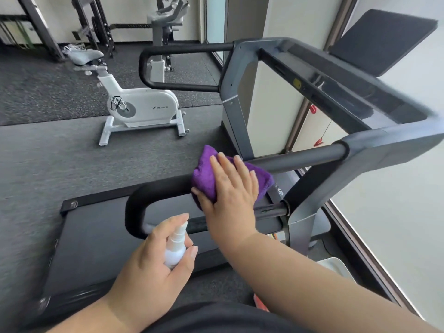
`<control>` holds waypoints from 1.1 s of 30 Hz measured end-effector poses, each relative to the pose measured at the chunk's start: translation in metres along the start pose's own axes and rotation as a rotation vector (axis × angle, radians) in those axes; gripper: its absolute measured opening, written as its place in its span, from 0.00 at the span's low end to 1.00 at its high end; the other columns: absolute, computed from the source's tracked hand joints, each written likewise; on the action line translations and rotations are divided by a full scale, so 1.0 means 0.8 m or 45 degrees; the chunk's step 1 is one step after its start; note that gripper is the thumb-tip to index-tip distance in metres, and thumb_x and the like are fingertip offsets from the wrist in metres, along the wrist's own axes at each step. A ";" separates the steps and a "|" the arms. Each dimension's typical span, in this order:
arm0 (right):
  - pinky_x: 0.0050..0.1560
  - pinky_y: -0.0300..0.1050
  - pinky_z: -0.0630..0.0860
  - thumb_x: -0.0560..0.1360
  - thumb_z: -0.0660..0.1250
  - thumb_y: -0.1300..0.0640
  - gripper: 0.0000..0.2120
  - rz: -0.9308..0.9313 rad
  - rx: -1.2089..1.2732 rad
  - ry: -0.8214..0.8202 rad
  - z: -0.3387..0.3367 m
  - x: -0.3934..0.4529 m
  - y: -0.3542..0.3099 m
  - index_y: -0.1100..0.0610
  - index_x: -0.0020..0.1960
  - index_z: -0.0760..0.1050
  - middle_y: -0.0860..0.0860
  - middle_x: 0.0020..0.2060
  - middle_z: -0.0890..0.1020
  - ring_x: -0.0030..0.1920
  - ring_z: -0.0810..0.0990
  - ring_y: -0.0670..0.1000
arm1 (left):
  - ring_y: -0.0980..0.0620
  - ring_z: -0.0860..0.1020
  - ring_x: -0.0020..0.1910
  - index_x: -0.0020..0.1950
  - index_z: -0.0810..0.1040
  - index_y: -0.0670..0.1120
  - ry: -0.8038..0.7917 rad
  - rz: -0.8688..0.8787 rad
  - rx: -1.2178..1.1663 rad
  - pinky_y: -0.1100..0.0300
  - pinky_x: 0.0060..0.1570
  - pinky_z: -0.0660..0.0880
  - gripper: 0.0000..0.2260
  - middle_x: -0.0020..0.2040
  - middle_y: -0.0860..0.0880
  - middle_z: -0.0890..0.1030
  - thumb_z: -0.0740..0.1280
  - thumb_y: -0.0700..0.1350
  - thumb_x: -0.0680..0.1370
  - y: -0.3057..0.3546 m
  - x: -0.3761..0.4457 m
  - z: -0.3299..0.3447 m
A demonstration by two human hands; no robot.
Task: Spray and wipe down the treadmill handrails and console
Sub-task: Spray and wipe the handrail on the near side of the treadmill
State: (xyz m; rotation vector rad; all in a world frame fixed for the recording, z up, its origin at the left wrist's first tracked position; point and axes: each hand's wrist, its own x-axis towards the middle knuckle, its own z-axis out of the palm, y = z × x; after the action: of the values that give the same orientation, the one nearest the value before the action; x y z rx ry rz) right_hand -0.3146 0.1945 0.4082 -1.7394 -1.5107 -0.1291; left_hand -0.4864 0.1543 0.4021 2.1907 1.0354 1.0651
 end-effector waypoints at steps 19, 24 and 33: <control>0.73 0.48 0.56 0.72 0.72 0.45 0.27 -0.772 -0.371 -0.441 0.147 -0.115 -0.120 0.46 0.70 0.74 0.43 0.68 0.76 0.71 0.70 0.48 | 0.63 0.80 0.48 0.71 0.62 0.69 0.044 0.003 -0.005 0.76 0.51 0.70 0.28 0.53 0.63 0.78 0.66 0.54 0.74 -0.082 -0.092 -0.155; 0.72 0.49 0.64 0.75 0.68 0.47 0.23 -0.802 -0.451 -0.662 0.154 -0.138 -0.098 0.45 0.70 0.74 0.42 0.67 0.77 0.70 0.72 0.48 | 0.60 0.80 0.48 0.71 0.62 0.68 0.060 -0.022 -0.001 0.74 0.51 0.71 0.27 0.52 0.61 0.78 0.66 0.53 0.74 -0.094 -0.111 -0.170; 0.54 0.42 0.74 0.74 0.66 0.50 0.12 0.125 0.564 -0.587 0.104 -0.152 -0.100 0.45 0.57 0.76 0.41 0.49 0.82 0.51 0.79 0.46 | 0.61 0.80 0.46 0.70 0.61 0.71 -0.070 -0.080 0.037 0.77 0.48 0.70 0.28 0.52 0.62 0.79 0.68 0.54 0.74 -0.089 -0.102 -0.144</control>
State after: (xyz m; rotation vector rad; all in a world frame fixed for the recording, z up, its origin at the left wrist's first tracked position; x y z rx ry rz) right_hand -0.4523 0.1468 0.3251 -1.5321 -1.6116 0.6510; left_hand -0.6428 0.1425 0.3831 2.1828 1.0947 0.9625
